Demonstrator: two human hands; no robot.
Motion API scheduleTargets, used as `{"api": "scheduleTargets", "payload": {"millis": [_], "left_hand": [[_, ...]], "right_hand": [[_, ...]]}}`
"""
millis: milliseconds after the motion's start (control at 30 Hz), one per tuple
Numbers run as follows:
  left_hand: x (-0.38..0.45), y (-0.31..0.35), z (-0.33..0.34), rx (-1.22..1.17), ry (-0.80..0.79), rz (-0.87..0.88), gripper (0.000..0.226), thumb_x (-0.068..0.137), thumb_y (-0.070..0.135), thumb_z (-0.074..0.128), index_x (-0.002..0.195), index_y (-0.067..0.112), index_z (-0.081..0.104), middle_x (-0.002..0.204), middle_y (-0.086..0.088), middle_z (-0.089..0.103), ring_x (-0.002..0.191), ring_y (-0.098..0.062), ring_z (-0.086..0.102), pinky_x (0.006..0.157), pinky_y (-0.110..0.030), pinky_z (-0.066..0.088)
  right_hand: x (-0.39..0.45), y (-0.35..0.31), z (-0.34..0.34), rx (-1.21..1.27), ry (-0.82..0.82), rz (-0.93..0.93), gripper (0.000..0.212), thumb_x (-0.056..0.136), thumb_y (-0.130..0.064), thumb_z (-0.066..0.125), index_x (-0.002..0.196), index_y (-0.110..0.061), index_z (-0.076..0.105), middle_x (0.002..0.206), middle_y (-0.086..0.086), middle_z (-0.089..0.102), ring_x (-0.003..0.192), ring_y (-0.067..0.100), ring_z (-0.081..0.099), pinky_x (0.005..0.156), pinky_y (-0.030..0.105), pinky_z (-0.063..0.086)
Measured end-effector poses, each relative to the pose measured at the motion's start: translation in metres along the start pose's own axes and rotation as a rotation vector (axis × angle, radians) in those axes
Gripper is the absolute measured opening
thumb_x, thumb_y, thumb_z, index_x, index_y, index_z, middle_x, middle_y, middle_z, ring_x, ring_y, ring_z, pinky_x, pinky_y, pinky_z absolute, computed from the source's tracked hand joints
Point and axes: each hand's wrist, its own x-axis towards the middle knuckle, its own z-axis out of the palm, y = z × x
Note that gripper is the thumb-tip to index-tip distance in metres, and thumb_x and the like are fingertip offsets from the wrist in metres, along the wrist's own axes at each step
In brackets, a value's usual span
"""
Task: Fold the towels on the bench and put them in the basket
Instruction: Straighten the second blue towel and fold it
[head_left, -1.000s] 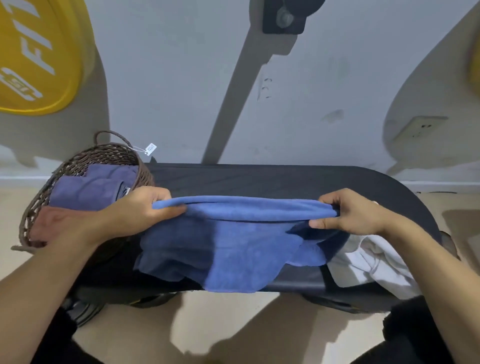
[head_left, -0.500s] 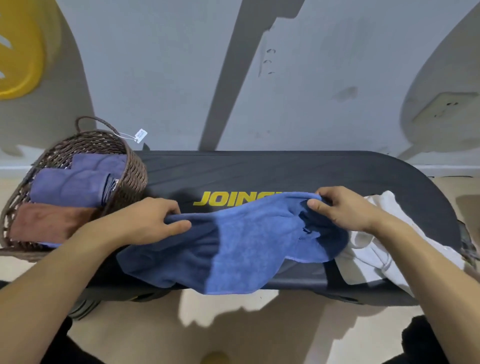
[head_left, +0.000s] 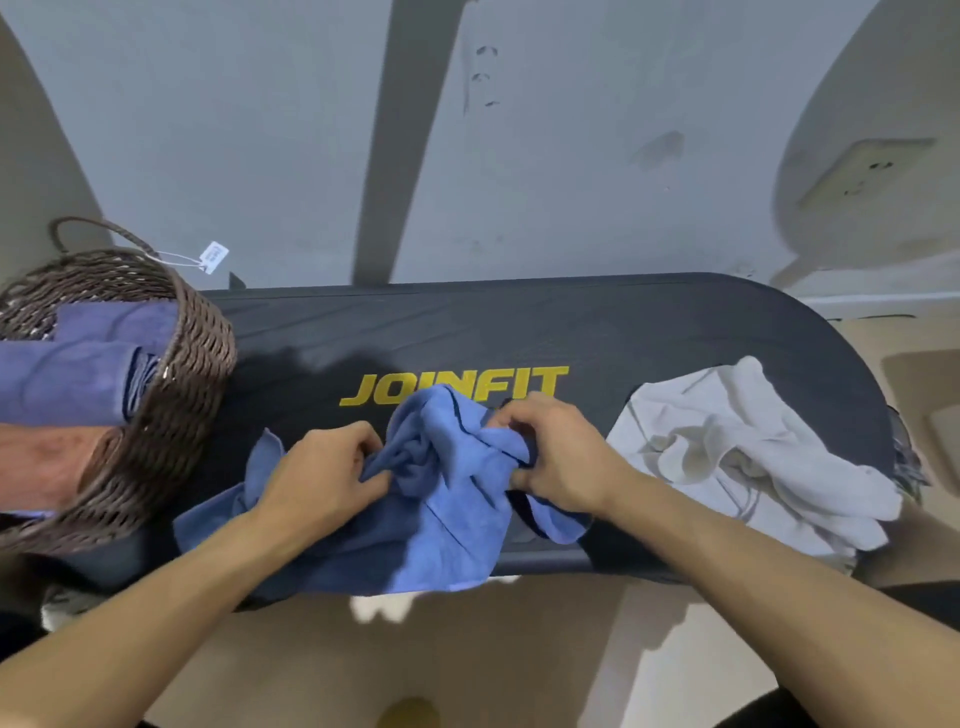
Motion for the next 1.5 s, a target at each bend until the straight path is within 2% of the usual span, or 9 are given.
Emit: {"api": "scheduleTargets", "payload": {"millis": [333,467,700,900,1000,1133,1233,1333,1500], "left_hand": [[0.007,-0.001,-0.074,-0.17,0.436,0.015,0.031,0.071,0.015,0.078,0.084,0.024,0.051,0.066,0.006,0.06,0.066,-0.006,0.058,0.054,-0.01,0.04],[-0.004,0.016,-0.061,-0.092,0.195,0.113,0.043,0.071,0.022,0.079,0.099,0.032,0.048,0.072,0.013,0.064,0.061,-0.008,0.061,0.058,-0.032,0.048],[-0.024,0.028,-0.007,0.146,-0.46,0.253,0.045,0.067,0.071,0.061,0.102,0.045,0.045,0.086,0.026,0.056,0.076,0.006,0.052,0.067,-0.016,0.041],[0.005,0.03,0.004,-0.054,0.068,0.263,0.03,0.086,0.039,0.067,0.113,0.026,0.061,0.105,0.015,0.05,0.087,-0.005,0.051,0.082,-0.026,0.045],[0.017,0.023,0.009,-0.068,-0.006,0.102,0.052,0.084,0.033,0.073,0.13,0.021,0.053,0.118,0.007,0.045,0.1,-0.011,0.051,0.089,-0.025,0.041],[0.014,0.03,0.009,0.03,-0.14,0.141,0.023,0.085,0.04,0.067,0.096,0.023,0.056,0.092,0.009,0.055,0.082,-0.014,0.059,0.08,-0.036,0.05],[0.0,0.038,0.003,0.083,-0.219,0.264,0.029,0.082,0.052,0.063,0.1,0.03,0.055,0.098,0.013,0.057,0.088,-0.01,0.057,0.078,-0.028,0.049],[-0.018,0.048,0.0,0.104,-0.399,0.287,0.038,0.079,0.072,0.043,0.089,0.037,0.053,0.085,0.013,0.06,0.077,-0.004,0.056,0.068,-0.02,0.045],[0.005,0.052,0.006,-0.013,0.053,0.189,0.023,0.091,0.048,0.052,0.084,0.027,0.059,0.083,0.012,0.058,0.075,-0.008,0.054,0.071,-0.027,0.046]], "right_hand": [[0.025,-0.006,-0.086,0.333,0.268,0.011,0.017,0.08,-0.009,0.08,0.082,-0.022,0.07,0.084,0.0,0.076,0.076,0.01,0.068,0.076,0.029,0.055],[0.014,0.0,-0.109,-0.016,0.152,0.048,0.015,0.077,-0.021,0.082,0.078,-0.03,0.07,0.08,-0.014,0.074,0.078,0.014,0.071,0.078,0.035,0.056],[-0.001,0.017,-0.097,-0.347,-0.186,0.309,0.031,0.077,-0.063,0.07,0.084,-0.033,0.071,0.084,-0.008,0.068,0.077,-0.002,0.061,0.072,0.028,0.05],[0.021,0.024,-0.029,-0.247,0.125,0.44,0.06,0.082,-0.055,0.07,0.123,-0.015,0.052,0.126,0.011,0.043,0.106,0.033,0.057,0.093,0.036,0.047],[0.029,0.025,-0.015,-0.244,0.14,0.355,0.039,0.082,-0.042,0.074,0.105,-0.015,0.058,0.109,0.005,0.047,0.098,0.029,0.057,0.074,0.028,0.037],[0.032,0.016,-0.009,0.004,0.271,0.219,0.02,0.081,-0.03,0.078,0.077,-0.025,0.059,0.084,-0.006,0.054,0.076,0.002,0.053,0.065,0.018,0.033],[0.031,-0.001,-0.018,0.197,0.53,0.056,0.019,0.077,-0.019,0.081,0.08,-0.024,0.063,0.095,-0.009,0.06,0.09,-0.006,0.056,0.074,0.004,0.039],[0.029,-0.008,-0.026,0.248,0.514,-0.042,0.022,0.074,-0.009,0.081,0.084,-0.024,0.069,0.106,-0.009,0.06,0.1,-0.001,0.059,0.071,0.015,0.05],[0.022,0.006,-0.024,0.0,0.29,0.213,0.015,0.083,-0.036,0.074,0.075,-0.025,0.067,0.082,-0.013,0.066,0.084,0.007,0.062,0.069,0.021,0.045]]}}
